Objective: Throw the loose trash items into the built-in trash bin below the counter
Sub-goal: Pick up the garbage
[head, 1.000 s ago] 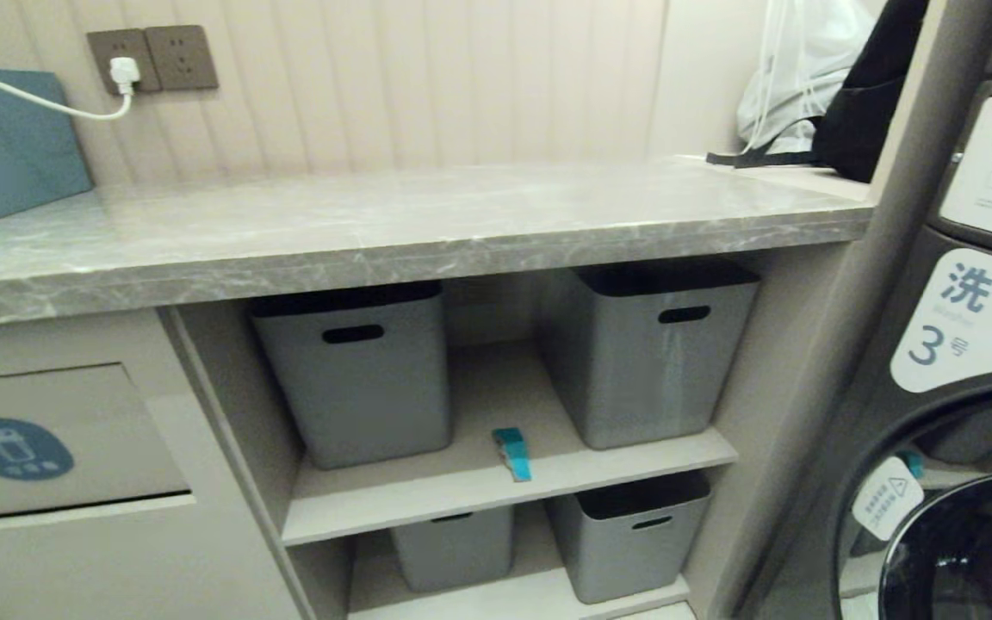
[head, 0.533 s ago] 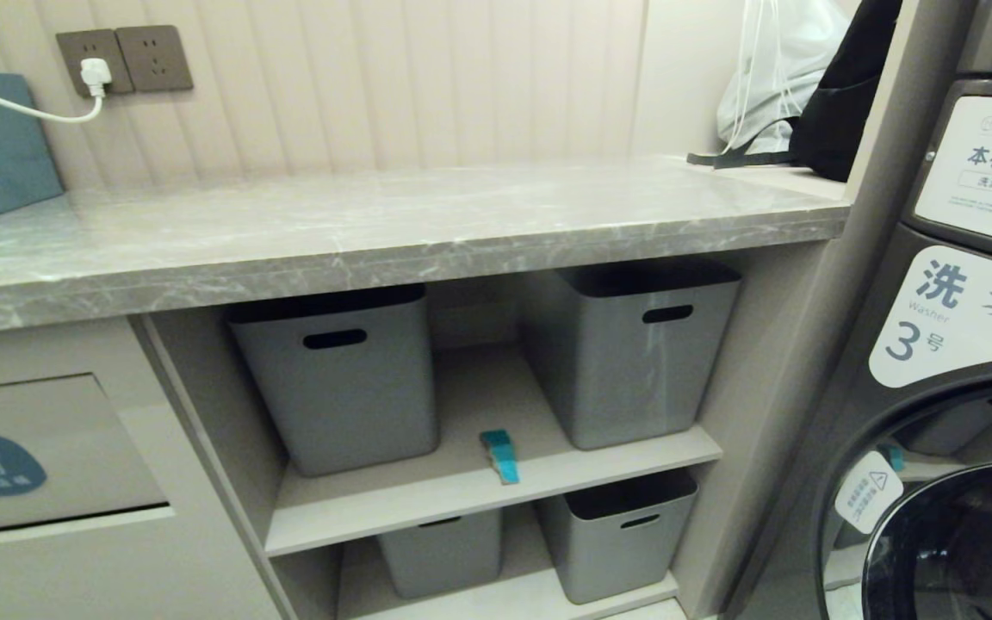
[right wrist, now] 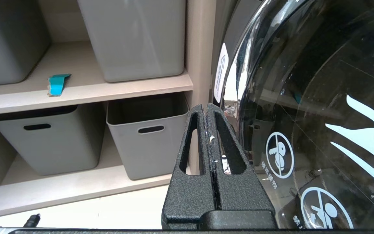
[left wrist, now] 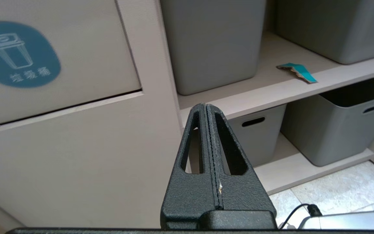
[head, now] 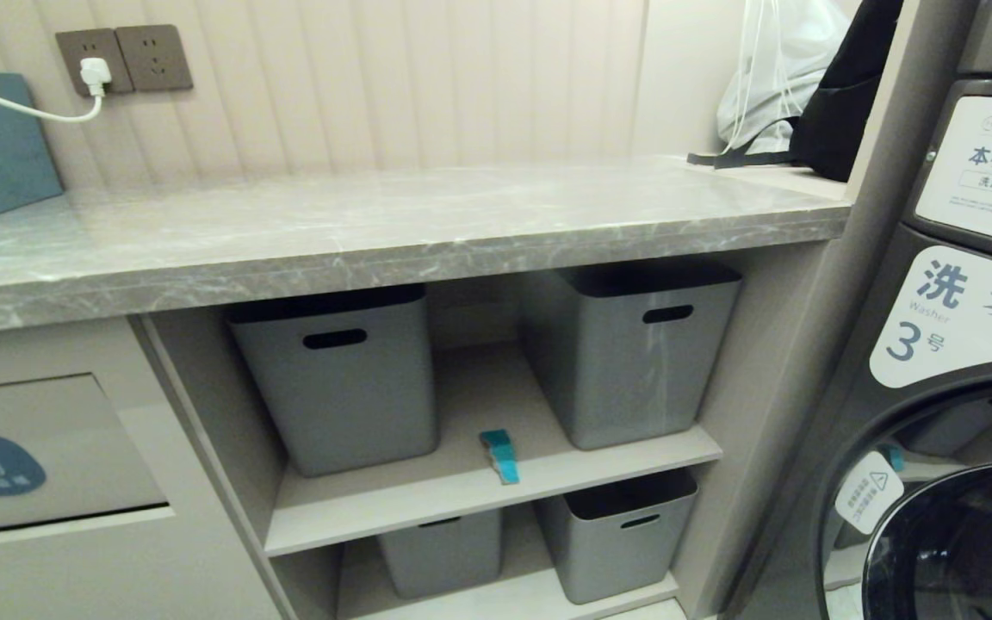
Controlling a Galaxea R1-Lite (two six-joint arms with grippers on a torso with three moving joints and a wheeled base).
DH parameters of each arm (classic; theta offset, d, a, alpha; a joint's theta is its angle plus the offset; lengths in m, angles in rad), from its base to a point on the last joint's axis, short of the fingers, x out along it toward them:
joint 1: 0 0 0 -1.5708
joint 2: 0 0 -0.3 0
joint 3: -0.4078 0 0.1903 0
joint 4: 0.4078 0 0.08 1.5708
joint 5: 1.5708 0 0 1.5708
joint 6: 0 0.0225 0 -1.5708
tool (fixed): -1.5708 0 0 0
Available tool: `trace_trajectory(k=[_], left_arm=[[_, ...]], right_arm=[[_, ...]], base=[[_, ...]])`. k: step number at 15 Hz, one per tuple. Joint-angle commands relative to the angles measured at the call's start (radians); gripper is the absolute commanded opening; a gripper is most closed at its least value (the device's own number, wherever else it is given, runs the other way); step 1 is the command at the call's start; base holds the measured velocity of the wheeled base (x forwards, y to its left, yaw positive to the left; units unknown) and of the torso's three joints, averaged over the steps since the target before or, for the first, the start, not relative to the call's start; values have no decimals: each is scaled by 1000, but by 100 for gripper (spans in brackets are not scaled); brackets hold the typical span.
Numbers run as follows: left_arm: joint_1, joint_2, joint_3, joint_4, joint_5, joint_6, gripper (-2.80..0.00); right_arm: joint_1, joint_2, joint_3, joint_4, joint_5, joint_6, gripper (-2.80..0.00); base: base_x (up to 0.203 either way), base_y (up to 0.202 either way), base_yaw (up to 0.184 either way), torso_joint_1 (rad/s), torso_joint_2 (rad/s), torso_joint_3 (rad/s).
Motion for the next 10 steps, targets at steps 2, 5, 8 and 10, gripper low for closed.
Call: trace_trajectory(k=[2, 5, 8, 10], left_arm=[[0, 0, 0, 1, 6, -3, -280], [-1, 0, 0, 1, 6, -5, -280], [0, 0, 0, 1, 7, -9, -280], [0, 0, 0, 1, 7, -11, -280]], right_arm=[[0, 0, 0, -2, 0, 0, -280], [0, 0, 0, -1, 0, 0, -280], [0, 0, 0, 0, 0, 0, -280], [0, 0, 0, -2, 0, 0, -280]], base=[[0, 0, 0, 0, 0, 0], [0, 0, 0, 0, 0, 0], [0, 0, 0, 0, 0, 0], [0, 0, 0, 2, 2, -141]])
